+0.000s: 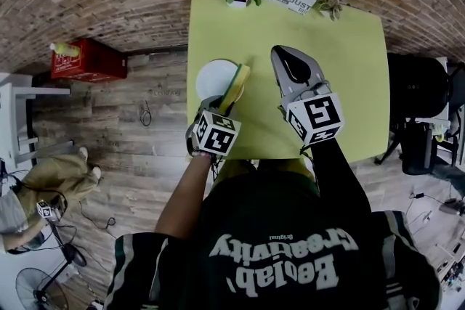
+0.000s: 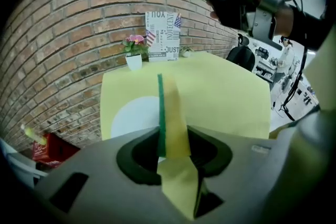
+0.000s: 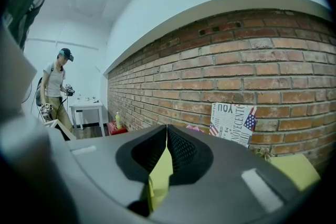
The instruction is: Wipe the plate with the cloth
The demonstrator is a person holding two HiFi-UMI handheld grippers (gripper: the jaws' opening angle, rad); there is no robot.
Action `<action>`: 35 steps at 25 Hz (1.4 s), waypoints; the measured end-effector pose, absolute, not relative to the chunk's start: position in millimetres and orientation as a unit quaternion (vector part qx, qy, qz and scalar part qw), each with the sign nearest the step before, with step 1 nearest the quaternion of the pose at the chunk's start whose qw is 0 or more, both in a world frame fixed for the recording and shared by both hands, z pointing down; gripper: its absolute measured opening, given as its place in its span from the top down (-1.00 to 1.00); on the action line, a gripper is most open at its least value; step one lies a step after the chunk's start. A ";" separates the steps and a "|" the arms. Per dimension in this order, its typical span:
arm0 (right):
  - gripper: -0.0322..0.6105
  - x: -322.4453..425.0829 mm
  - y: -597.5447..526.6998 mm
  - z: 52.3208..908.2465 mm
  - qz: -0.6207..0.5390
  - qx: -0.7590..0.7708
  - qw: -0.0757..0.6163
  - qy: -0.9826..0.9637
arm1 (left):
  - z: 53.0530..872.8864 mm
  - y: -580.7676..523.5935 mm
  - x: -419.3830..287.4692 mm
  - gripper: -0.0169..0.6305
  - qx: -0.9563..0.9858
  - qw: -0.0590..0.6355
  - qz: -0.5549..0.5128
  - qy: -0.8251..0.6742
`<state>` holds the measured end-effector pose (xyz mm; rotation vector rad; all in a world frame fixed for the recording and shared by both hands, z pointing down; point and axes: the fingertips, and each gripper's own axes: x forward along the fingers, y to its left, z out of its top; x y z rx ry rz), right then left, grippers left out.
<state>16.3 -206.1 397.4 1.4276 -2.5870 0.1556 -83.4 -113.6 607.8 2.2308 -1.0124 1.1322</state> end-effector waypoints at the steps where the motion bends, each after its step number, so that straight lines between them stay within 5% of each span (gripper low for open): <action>1: 0.84 16.5 -205.8 398.4 0.052 0.481 0.093 -0.870 | 608.2 -114.0 -87.4 0.53 0.804 0.219 0.411 -0.370; 19: 0.85 -6.0 -207.7 397.4 0.048 0.472 0.093 -0.875 | 609.1 -120.1 -208.6 0.53 0.730 0.262 0.405 -0.483; 35: 0.85 -3.5 -197.6 394.8 0.043 0.480 0.097 -0.871 | 604.7 -99.4 -73.3 0.53 0.816 0.226 0.407 -0.342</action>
